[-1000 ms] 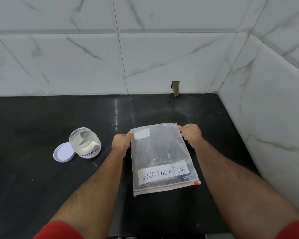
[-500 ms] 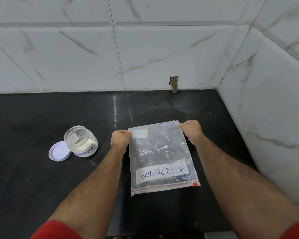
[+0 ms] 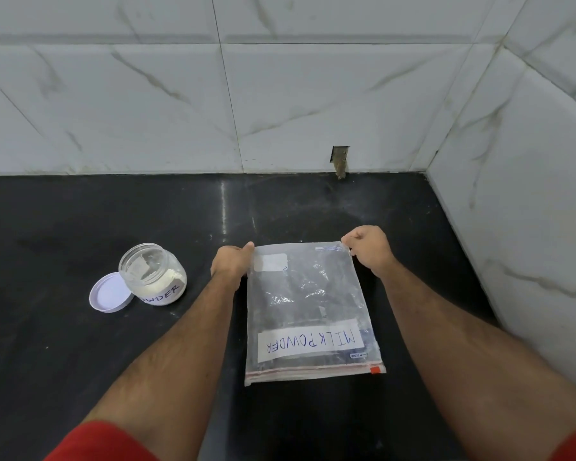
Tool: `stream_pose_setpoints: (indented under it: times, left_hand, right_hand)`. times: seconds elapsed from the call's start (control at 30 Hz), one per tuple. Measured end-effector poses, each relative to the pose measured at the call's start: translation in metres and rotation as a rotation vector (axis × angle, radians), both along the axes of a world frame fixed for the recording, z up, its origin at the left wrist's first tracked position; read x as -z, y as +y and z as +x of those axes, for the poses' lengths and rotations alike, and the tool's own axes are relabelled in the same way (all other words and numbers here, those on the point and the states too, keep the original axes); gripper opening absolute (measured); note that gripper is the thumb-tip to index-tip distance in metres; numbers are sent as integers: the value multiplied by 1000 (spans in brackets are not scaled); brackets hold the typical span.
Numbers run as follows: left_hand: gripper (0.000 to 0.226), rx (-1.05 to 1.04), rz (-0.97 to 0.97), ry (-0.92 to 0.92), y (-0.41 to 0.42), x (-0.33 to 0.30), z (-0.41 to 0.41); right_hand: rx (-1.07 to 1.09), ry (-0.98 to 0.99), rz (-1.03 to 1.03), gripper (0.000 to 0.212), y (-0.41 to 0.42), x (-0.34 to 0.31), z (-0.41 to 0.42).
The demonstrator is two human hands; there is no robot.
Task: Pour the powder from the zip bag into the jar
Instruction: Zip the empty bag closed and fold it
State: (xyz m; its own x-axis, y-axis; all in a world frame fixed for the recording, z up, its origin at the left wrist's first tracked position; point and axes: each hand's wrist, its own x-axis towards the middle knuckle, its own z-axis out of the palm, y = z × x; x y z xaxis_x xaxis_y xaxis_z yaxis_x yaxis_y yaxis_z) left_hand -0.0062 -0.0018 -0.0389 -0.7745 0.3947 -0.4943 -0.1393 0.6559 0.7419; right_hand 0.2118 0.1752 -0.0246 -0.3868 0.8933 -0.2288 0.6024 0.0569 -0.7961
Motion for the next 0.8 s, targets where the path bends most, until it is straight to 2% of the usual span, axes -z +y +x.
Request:
stream_pose_setpoints:
  times: [0.13,0.23,0.47,0.53,0.63,0.7,0.8]
  left_hand:
    - [29,-53,44,-32,2,4,-3]
    - [31,-50,19,54,2,4,3]
    - [22,-82,57,178,0,-2,16]
    - [24,-50,65,262,-4,-6,20]
    - [22,65,102,387,-14,-16,31]
    - [7,217,124,445,-25,-19,40]
    - [11,457,81,536,-49,-21,55]
  right_hand:
    - [31,28,32,22,5,2,2]
    - [56,-12,44,31,9,5,0]
    - [105,-39,93,15,4,0,-4]
    - [127,-25,87,3,1,1,1]
    - [79,-83,156,21,-11,-4,11]
    - [-33,-149,270,16,-29,-10,19]
    - [-221,-250,358,15,-62,-14,33]
